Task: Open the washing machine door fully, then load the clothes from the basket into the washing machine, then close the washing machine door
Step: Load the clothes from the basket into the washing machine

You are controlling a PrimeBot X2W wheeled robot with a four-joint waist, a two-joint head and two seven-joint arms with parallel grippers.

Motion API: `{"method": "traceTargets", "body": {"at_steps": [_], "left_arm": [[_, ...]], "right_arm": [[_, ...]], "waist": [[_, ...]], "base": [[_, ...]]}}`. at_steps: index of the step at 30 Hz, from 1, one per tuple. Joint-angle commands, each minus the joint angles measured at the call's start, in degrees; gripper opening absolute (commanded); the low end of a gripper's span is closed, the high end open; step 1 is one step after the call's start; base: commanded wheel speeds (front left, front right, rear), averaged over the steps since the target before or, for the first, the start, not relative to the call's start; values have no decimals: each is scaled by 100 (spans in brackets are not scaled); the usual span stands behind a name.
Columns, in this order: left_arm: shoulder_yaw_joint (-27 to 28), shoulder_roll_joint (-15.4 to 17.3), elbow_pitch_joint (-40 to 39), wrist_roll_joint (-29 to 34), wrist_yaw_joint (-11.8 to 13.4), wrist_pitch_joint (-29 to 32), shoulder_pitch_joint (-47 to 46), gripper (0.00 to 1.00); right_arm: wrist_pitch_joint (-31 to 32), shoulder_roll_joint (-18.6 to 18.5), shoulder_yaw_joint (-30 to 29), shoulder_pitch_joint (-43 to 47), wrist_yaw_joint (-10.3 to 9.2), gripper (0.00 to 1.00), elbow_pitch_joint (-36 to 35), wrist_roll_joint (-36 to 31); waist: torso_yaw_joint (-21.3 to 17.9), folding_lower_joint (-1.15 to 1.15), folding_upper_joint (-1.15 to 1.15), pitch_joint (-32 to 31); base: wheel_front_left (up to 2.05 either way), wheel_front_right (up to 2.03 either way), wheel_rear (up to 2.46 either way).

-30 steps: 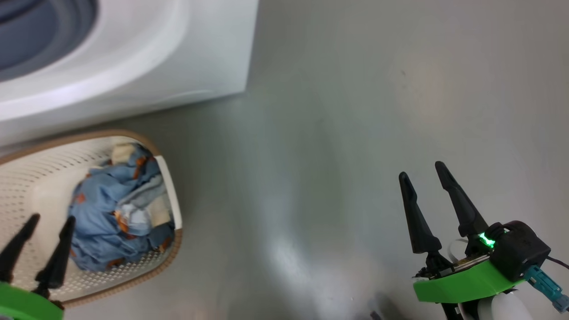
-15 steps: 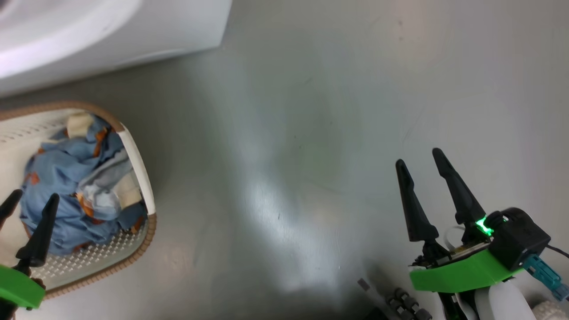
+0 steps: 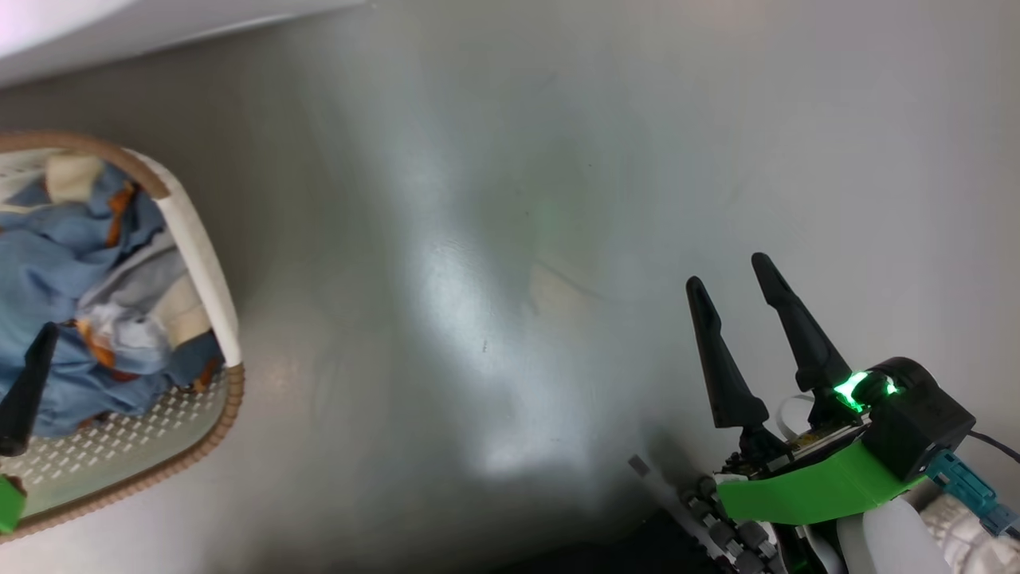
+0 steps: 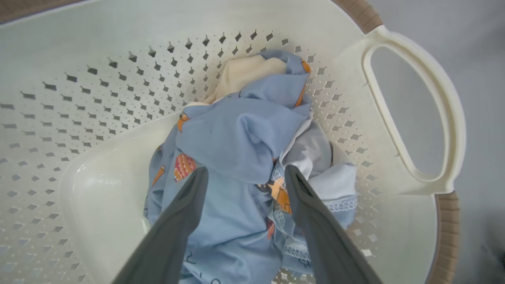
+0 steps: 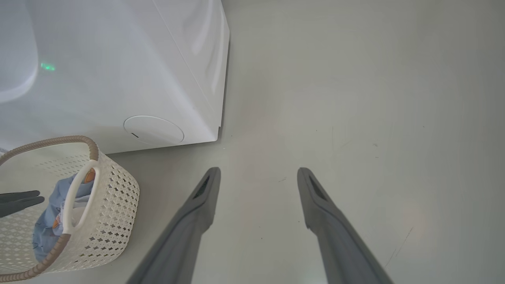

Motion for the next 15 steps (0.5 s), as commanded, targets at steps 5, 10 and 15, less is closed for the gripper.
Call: {"method": "traceTargets", "body": {"at_steps": [5, 10, 15], "left_arm": [[-103, 475, 115, -157, 29, -13, -145, 100], [-344, 744, 343, -218, 29, -13, -300, 100], [-420, 892, 615, -275, 29, -13, -451, 100]], "right_arm": [[-27, -20, 209, 152, 35, 100, -195, 105], [-27, -20, 306, 217, 35, 100, -296, 182], [-27, -20, 381, 311, 35, 100, -389, 283]], "waist": [[-213, 0, 0, 186], [-400, 0, 0, 271], [-588, 0, 0, 344]], "base": [[0, 0, 0], [0, 0, 0], [0, 0, 0]]}}
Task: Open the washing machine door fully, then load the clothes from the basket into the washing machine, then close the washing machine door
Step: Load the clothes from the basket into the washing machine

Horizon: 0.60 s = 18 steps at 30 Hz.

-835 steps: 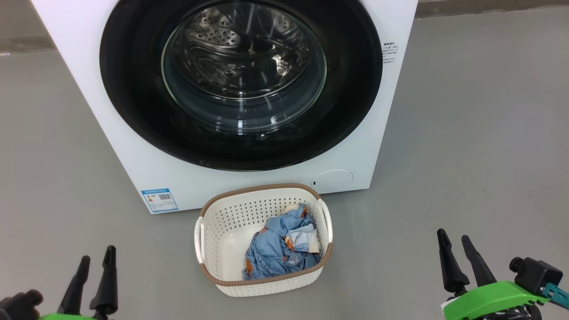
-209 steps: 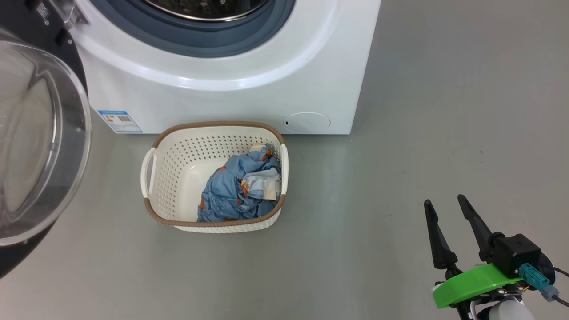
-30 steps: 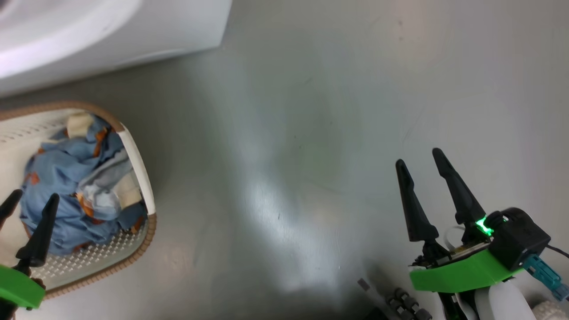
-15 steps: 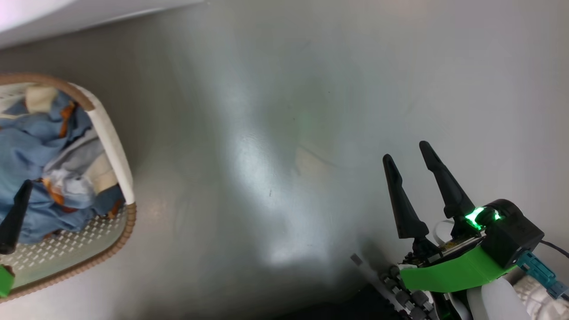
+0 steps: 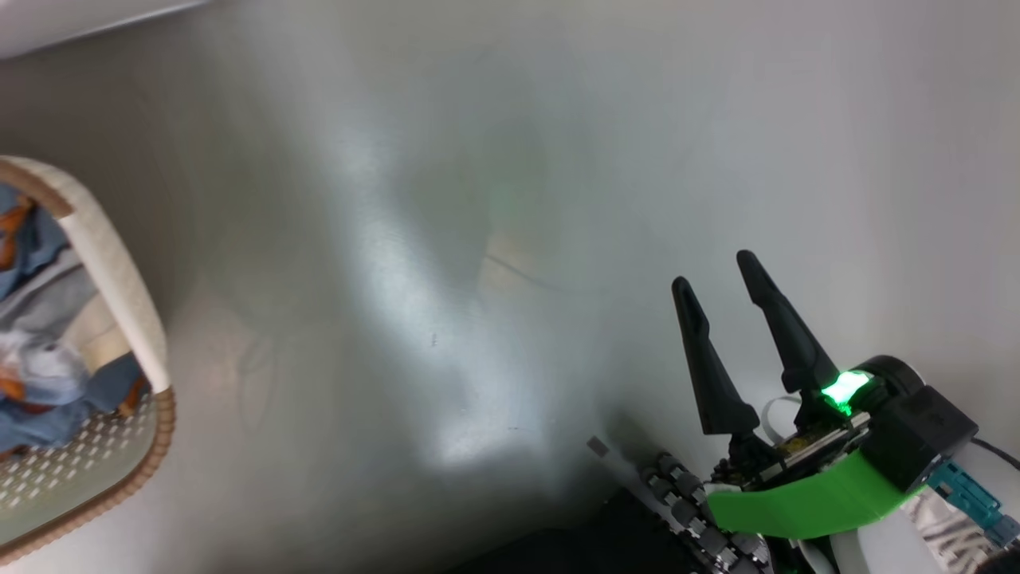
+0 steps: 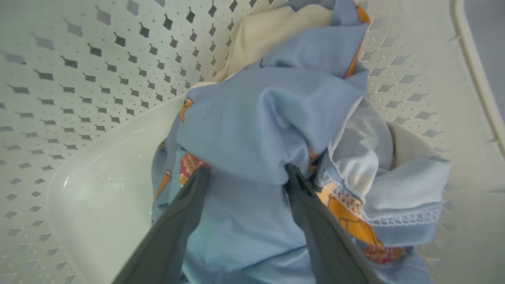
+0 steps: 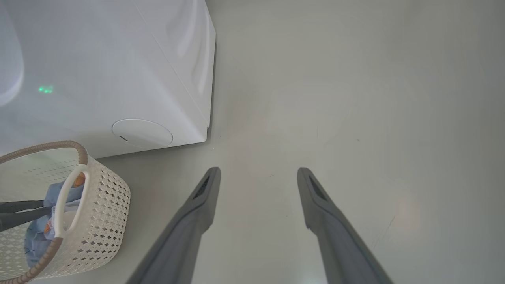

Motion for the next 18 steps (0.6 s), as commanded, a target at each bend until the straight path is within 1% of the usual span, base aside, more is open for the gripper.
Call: {"method": "traceTargets", "body": {"at_steps": [1, 7, 8, 9, 10, 14, 18], "left_arm": [[130, 280, 50, -15, 29, -13, -55, 100], [-129, 231, 341, -92, 29, -13, -227, 100], [-203, 222, 380, -118, 29, -13, -250, 83], [-260, 213, 403, -139, 29, -13, -285, 25], [-308, 207, 419, -155, 29, -13, -320, 0], [-313, 104, 427, -217, 29, -13, -417, 0], [-98, -84, 389, -165, 29, -13, -360, 0]], "right_arm": [[-27, -27, 154, 303, 35, 100, -130, 64], [-27, -27, 199, 424, 35, 100, -201, 126], [-27, -27, 199, 429, 35, 100, -200, 130], [-27, -27, 194, 426, 35, 100, -196, 136], [-27, -27, 191, 413, 35, 100, -190, 140], [-27, -27, 154, 318, 35, 100, -169, 144], [-27, -27, 44, 237, 35, 100, -119, 108]], "waist": [[-107, 0, 0, 69], [-188, 0, 0, 92], [-189, 0, 0, 89], [-185, 0, 0, 87], [-180, 0, 0, 82], [-91, 0, 0, -37], [55, 0, 0, -281]], "base": [[0, 0, 0], [0, 0, 0], [0, 0, 0], [0, 0, 0], [0, 0, 0], [0, 0, 0], [0, 0, 0]]}}
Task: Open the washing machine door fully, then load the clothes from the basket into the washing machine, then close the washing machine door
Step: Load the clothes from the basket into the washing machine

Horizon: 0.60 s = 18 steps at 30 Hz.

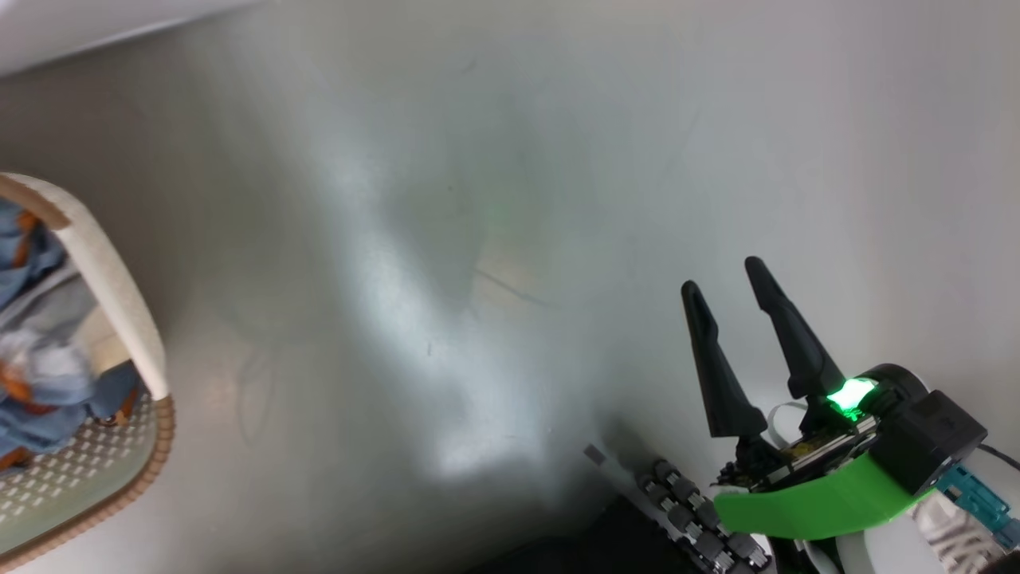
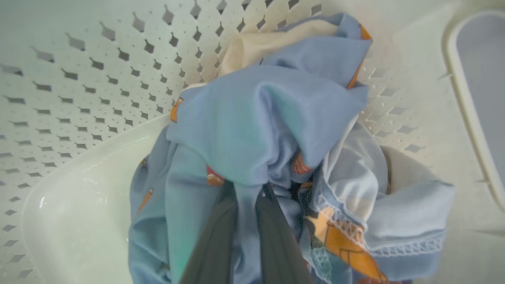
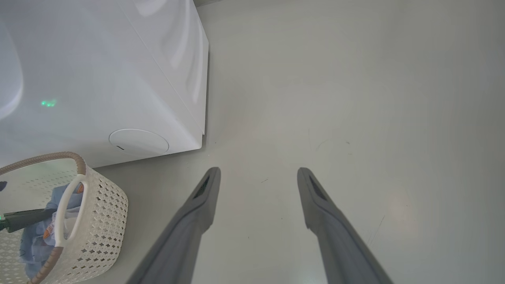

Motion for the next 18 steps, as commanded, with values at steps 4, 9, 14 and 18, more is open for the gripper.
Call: {"method": "traceTargets", "body": {"at_steps": [4, 9, 14, 18], "left_arm": [[568, 11, -83, 140, 27, -13, 236, 0], [1124, -350, -241, 364, 27, -13, 572, 0], [1680, -727, -438, 683, 27, -13, 923, 0], [2023, -955, -601, 897, 27, -13, 1131, 0]], "right_arm": [[-27, -51, -10, 45, 35, 100, -4, -60], [-27, -51, -131, -23, 35, 100, 133, -137], [-27, -51, -265, -65, 35, 100, 302, -218], [-27, -51, -340, -82, 35, 100, 405, -270]], "waist": [[285, 0, 0, -454], [493, 0, 0, -876], [709, 0, 0, -1317], [832, 0, 0, -1582]], "base": [[0, 0, 0], [0, 0, 0], [0, 0, 0], [0, 0, 0]]}}
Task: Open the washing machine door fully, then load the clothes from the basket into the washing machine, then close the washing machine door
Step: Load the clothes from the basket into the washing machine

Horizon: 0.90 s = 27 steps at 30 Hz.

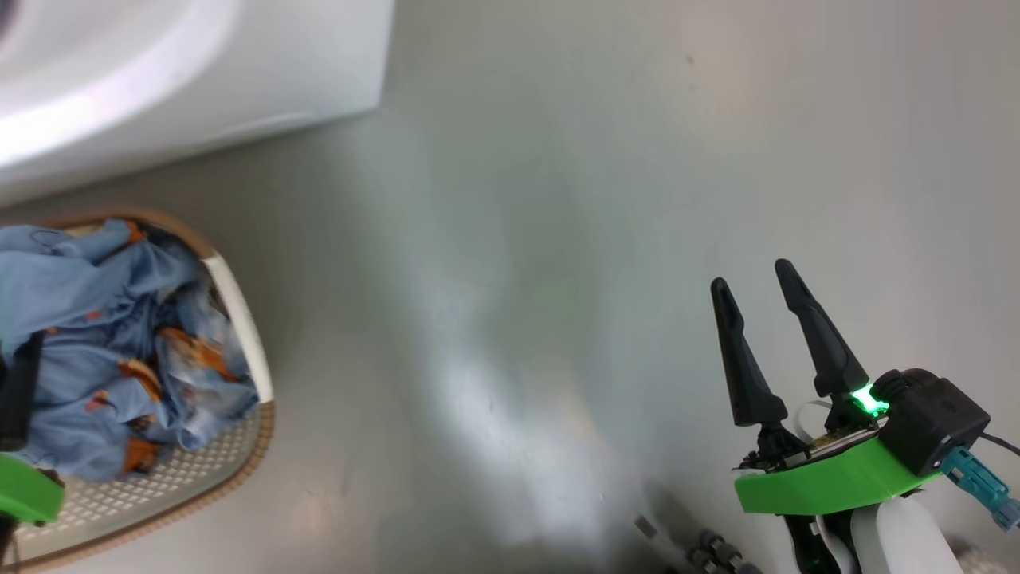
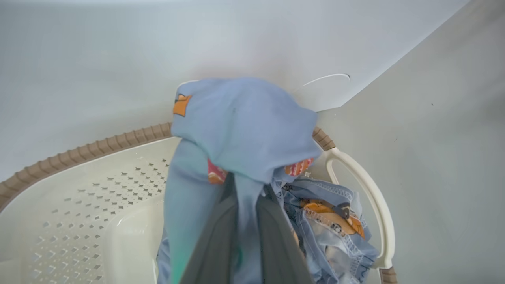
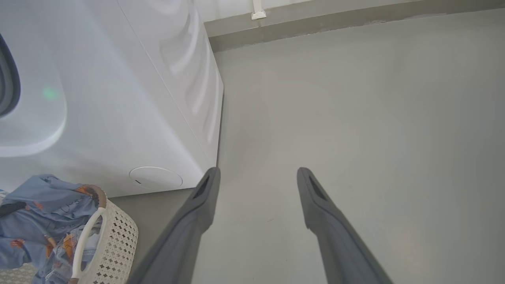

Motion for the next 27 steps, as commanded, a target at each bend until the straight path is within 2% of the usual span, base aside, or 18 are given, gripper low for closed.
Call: {"method": "traceTargets", "body": {"at_steps": [1, 16, 27], "left_arm": [[330, 157, -132, 110, 27, -14, 155, 0], [1445, -845, -1022, 872, 27, -14, 882, 0], [2457, -1695, -1853, 1610, 27, -14, 1702, 0]], "right_arm": [[-27, -47, 64, 27, 35, 100, -56, -73], [-27, -47, -143, -10, 35, 100, 512, -285], [-27, -47, -288, 129, 35, 100, 881, -266]], "waist": [[336, 0, 0, -491], [912, 0, 0, -1827], [1090, 0, 0, -2782]], "base": [[0, 0, 0], [0, 0, 0], [0, 0, 0]]}}
